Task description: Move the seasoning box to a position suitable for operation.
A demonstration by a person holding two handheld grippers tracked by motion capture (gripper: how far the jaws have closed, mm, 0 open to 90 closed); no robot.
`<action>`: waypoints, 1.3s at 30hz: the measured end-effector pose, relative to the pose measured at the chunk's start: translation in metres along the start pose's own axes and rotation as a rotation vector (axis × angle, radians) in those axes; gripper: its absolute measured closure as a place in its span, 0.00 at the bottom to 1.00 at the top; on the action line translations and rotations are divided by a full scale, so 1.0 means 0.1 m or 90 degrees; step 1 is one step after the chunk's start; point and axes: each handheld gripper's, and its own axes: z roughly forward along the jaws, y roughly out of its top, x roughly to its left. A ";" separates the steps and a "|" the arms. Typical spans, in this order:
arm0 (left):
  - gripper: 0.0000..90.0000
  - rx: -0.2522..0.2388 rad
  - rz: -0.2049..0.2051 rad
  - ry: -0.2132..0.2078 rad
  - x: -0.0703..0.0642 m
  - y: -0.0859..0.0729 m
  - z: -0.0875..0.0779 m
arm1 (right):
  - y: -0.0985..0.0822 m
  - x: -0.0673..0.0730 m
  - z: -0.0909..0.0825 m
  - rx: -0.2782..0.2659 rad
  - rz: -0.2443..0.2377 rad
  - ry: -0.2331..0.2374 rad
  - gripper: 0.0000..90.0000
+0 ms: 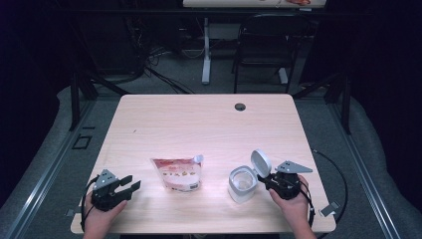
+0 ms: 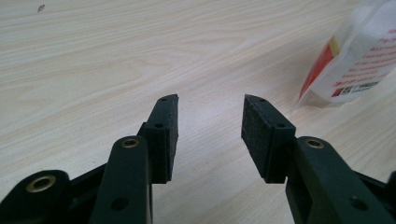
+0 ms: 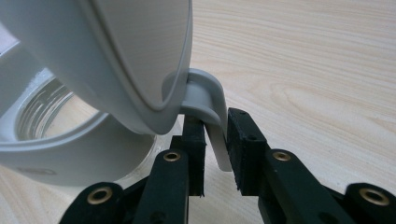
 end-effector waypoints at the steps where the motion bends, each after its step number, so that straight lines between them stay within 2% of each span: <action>1: 0.63 0.000 -0.001 0.000 0.00 0.00 0.00 | 0.01 0.00 0.01 0.001 0.000 0.002 0.86; 19: 0.62 0.000 -0.005 -0.003 0.00 0.00 0.00 | 0.11 -0.03 0.17 -0.001 0.000 0.015 0.84; 25: 0.63 0.003 -0.003 0.000 -0.01 -0.01 0.01 | 0.15 -0.04 0.20 0.006 -0.010 0.016 0.84; 39: 0.63 0.005 0.001 0.001 0.00 -0.01 0.00 | 0.13 -0.03 0.17 0.006 -0.009 0.015 0.78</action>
